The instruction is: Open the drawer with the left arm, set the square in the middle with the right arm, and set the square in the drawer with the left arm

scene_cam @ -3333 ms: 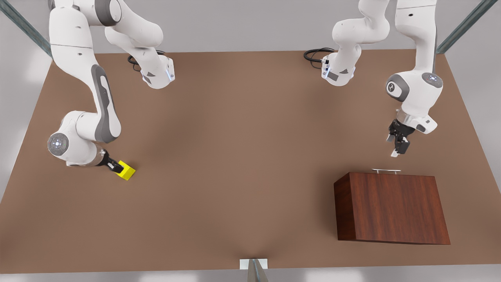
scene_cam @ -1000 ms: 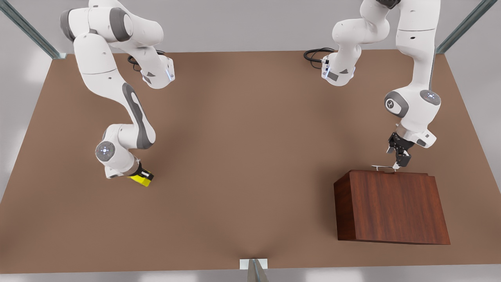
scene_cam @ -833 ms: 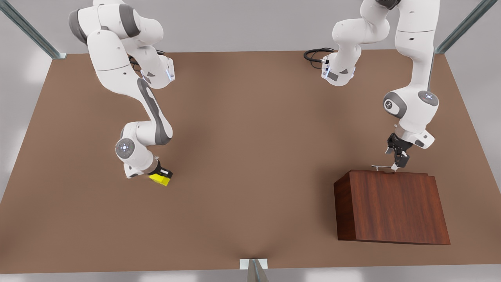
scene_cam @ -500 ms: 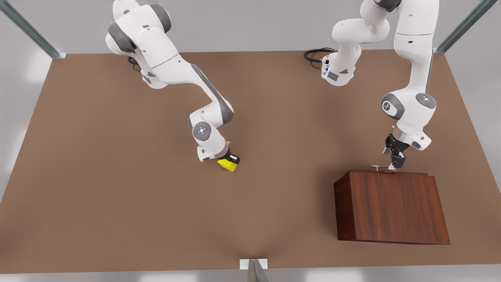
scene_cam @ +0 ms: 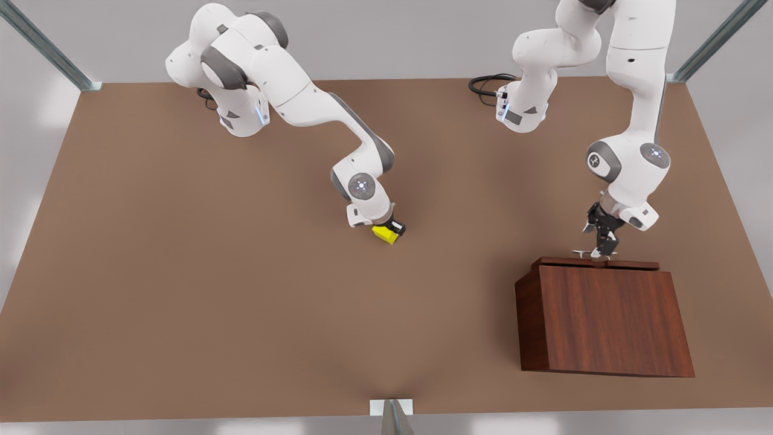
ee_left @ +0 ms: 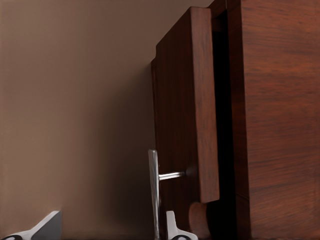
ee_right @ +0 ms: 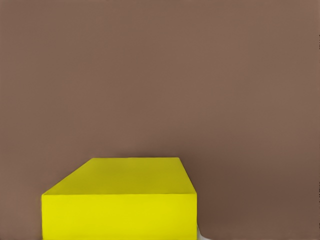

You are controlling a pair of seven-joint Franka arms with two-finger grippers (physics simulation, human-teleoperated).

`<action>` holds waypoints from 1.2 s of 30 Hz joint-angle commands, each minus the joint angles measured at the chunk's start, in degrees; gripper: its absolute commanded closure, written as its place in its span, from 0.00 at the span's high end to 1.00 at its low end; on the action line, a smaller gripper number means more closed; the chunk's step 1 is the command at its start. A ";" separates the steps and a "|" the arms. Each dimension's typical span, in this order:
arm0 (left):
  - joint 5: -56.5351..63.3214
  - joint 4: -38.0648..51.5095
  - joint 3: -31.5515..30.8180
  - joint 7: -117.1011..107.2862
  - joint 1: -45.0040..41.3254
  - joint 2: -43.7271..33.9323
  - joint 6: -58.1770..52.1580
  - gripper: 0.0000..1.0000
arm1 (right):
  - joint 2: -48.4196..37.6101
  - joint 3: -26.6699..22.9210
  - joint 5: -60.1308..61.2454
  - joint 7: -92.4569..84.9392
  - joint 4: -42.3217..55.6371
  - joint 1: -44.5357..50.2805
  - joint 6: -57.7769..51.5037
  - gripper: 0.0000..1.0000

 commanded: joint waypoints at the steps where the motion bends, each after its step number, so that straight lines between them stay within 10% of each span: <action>1: -0.07 -0.03 -0.08 0.00 0.18 0.00 -0.01 1.00 | 0.00 0.00 0.00 0.02 0.03 0.03 -0.02 0.82; 2: -0.07 -0.03 -0.17 -0.44 0.18 -0.09 -0.80 1.00 | 0.18 -0.09 0.00 -0.07 0.03 0.03 -0.02 1.00; 14: 0.46 0.15 -1.40 -4.04 0.10 -9.49 -16.09 1.00 | -0.70 -0.09 0.00 0.02 1.09 0.21 -0.64 1.00; 27: 16.98 -2.14 -0.79 -3.78 2.82 -6.07 -8.88 1.00 | -12.74 -5.89 -0.70 -1.47 1.00 -5.67 -5.47 1.00; 36: 16.80 -1.78 -0.79 -3.87 3.00 -3.87 -1.50 1.00 | -15.47 -10.46 -2.47 -69.06 11.37 -35.38 -37.63 1.00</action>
